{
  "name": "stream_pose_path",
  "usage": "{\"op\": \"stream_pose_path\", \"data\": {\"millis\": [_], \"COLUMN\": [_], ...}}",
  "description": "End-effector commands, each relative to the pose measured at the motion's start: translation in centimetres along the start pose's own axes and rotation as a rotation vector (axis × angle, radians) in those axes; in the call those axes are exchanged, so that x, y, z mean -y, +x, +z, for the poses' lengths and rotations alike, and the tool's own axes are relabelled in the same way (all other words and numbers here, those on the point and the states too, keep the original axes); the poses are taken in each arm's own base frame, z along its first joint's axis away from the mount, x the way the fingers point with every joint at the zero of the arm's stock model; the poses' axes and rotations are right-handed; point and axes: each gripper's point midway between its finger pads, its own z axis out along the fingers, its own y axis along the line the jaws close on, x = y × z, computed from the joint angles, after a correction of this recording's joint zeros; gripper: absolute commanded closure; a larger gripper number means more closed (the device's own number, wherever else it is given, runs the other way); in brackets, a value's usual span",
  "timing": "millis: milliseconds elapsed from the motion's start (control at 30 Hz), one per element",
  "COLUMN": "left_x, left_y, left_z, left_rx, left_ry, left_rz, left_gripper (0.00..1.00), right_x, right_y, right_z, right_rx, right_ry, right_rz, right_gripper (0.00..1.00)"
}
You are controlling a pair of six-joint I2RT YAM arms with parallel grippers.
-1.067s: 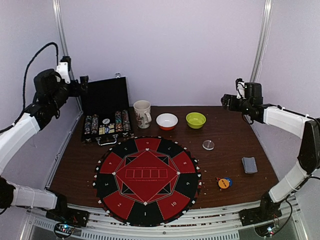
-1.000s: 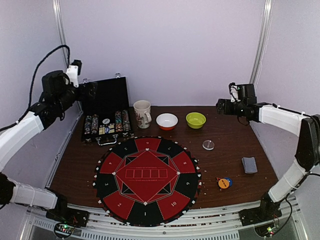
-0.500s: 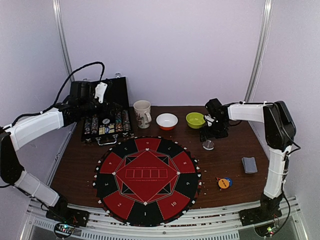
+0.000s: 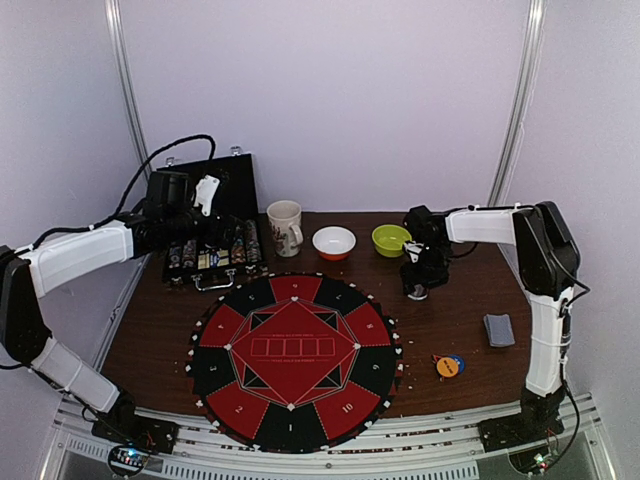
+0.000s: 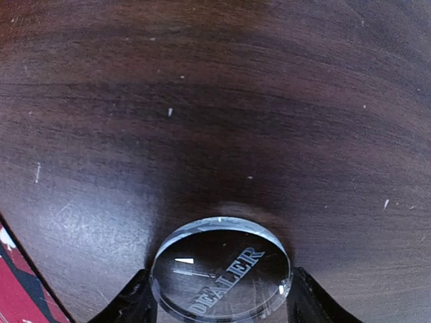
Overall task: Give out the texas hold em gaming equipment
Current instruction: Pick up the dealer button from the center of the board, then place the dealer button at position 7.
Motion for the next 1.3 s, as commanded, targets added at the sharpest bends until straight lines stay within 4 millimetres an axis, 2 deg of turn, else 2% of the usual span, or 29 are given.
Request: {"op": "stream_pose_path", "data": {"millis": [0, 167, 233, 300, 433, 567, 667, 800, 1033, 1267], "left_x": [0.3, 0.4, 0.5, 0.7, 0.7, 0.5, 0.5, 0.3, 0.2, 0.2], "left_y": [-0.8, -0.7, -0.6, -0.8, -0.8, -0.7, -0.8, -0.8, -0.7, -0.5], "left_z": [-0.2, -0.1, 0.0, -0.2, -0.6, -0.5, -0.6, -0.9, -1.0, -0.9], "left_rx": [0.043, 0.040, 0.038, 0.044, 0.056, 0.052, 0.056, 0.059, 0.058, 0.052], "left_ry": [0.011, 0.016, 0.025, 0.033, 0.033, 0.019, 0.020, 0.007, 0.000, -0.004], "left_rz": [0.009, 0.010, 0.007, 0.005, 0.006, 0.011, 0.014, 0.022, 0.028, 0.029], "left_gripper": [0.02, 0.02, 0.02, 0.02, 0.02, 0.02, 0.02, 0.02, 0.02, 0.02], "right_x": [0.2, 0.1, -1.0, -3.0, -8.3, -12.2, -14.3, -16.1, -16.6, -16.7], "right_y": [1.5, 0.5, -0.3, -1.2, -2.4, -3.0, -3.6, -4.1, -4.4, -3.7], "right_z": [0.7, -1.0, -2.4, -4.1, -7.2, -7.8, -7.7, -6.9, -4.6, -2.6], "right_rx": [-0.073, -0.035, -0.001, 0.052, 0.176, 0.231, 0.259, 0.264, 0.226, 0.188], "right_ry": [0.027, 0.053, 0.045, 0.020, -0.043, -0.103, -0.133, -0.137, -0.091, -0.065], "right_rz": [-0.017, -0.039, -0.076, -0.125, -0.235, -0.256, -0.263, -0.275, -0.277, -0.282], "right_gripper": [0.46, 0.63, 0.66, 0.67, 0.65, 0.68, 0.68, 0.68, 0.69, 0.69]}}
